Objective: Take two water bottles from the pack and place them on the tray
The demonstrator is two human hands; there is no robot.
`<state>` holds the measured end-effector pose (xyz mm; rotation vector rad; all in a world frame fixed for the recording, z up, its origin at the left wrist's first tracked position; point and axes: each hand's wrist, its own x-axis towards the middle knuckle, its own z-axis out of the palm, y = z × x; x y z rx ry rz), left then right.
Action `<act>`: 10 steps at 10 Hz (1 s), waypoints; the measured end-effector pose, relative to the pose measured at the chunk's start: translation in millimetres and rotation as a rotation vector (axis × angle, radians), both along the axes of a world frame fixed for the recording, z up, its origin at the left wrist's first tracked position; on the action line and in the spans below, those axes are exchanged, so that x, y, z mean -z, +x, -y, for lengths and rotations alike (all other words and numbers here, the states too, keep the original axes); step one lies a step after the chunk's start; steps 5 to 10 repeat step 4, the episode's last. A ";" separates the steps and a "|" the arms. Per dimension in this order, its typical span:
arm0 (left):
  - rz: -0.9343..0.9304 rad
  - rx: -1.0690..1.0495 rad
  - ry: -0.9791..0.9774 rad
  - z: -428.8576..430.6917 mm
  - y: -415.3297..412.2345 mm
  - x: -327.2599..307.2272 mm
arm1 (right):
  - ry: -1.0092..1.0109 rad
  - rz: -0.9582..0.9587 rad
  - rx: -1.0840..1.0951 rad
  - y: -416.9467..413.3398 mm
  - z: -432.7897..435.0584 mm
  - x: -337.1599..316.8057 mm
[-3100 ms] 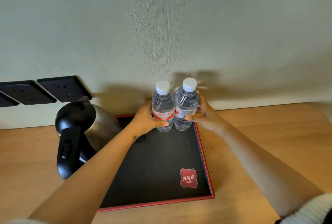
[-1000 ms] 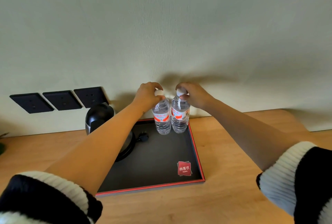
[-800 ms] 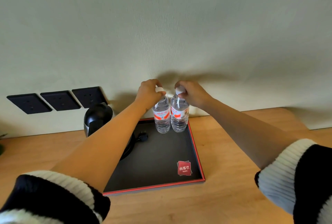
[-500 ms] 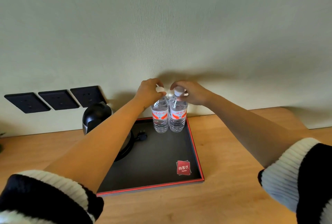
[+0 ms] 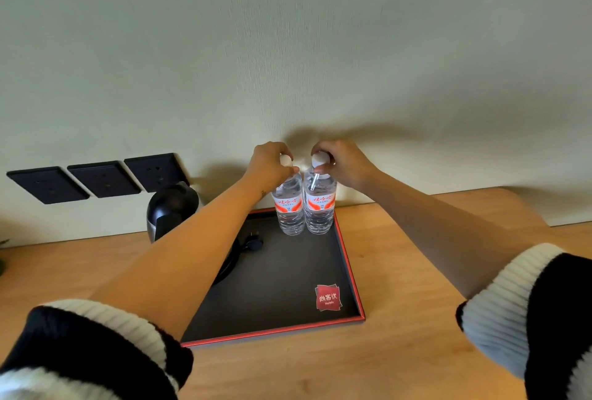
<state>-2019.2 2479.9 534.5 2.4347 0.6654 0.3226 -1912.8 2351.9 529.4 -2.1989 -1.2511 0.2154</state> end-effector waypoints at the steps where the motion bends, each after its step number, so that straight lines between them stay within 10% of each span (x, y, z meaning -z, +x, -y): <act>1: -0.002 0.013 0.010 2.3 1.3 1.1 | 0.005 -0.033 -0.021 0.7 3.7 -0.9; 10: -0.049 0.030 0.004 4.4 -7.4 -7.3 | -0.076 -0.031 0.015 -17.8 9.9 -5.1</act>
